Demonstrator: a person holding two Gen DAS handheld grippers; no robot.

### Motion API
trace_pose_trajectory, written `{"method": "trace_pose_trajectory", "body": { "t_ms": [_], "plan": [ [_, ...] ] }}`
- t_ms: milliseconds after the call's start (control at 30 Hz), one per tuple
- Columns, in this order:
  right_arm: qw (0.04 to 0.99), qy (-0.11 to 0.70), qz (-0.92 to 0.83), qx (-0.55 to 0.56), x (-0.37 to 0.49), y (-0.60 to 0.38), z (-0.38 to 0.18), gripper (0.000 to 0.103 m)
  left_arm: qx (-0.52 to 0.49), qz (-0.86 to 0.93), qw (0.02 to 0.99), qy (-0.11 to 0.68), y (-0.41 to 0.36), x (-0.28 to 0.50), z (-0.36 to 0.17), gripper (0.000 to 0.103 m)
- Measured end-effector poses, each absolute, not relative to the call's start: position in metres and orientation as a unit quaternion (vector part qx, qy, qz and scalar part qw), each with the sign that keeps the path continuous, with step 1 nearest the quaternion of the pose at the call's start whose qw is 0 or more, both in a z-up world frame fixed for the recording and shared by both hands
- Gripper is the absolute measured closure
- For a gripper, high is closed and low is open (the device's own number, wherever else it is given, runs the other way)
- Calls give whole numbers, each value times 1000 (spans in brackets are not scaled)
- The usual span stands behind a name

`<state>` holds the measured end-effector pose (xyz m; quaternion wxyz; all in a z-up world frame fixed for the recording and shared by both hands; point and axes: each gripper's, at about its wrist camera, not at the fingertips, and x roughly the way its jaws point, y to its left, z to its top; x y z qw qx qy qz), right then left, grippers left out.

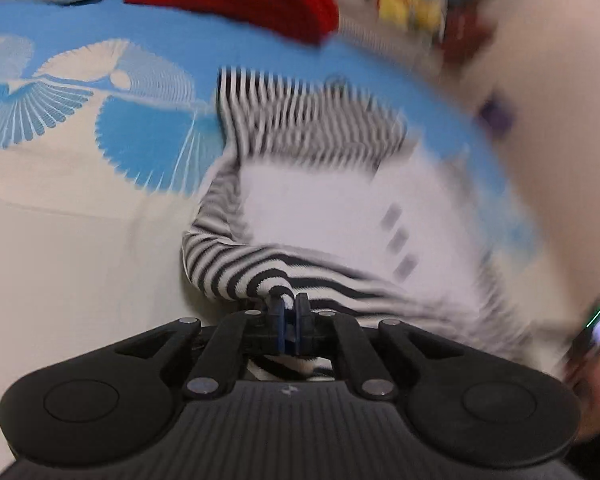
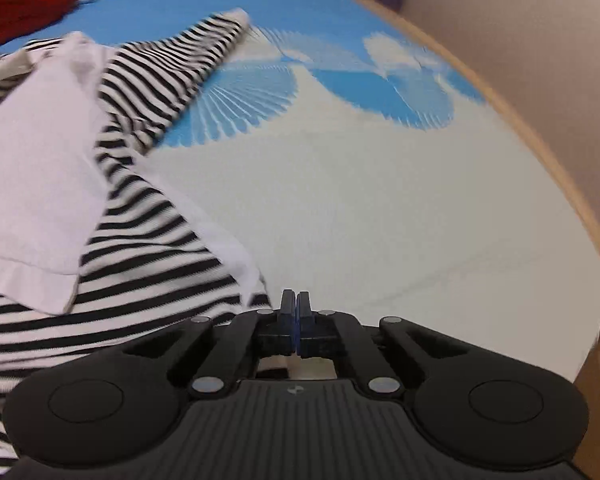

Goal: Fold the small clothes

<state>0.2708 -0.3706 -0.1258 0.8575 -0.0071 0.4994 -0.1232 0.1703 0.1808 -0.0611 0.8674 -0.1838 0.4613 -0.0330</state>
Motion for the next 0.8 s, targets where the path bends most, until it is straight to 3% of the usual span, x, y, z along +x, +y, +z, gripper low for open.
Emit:
{"method": "trace_pose_trajectory", "body": {
  "t_ms": [200,433,600,800],
  "plan": [
    [919,392,-28,-38,258,-328,-90,100,-194,-48,866,458,181,166,-64,96],
    [918,333,200,-76,234,-240,-76,99,-187,-67,872,447,149,183,-61,96],
    [884,320,329,-93,216,-175,-70,73,-198,-85,874,435,120,202,-64,96],
    [832,330,429,-123,200,-115,-72,66,-212,-81,866,446,113,220,-75,90]
  ]
}}
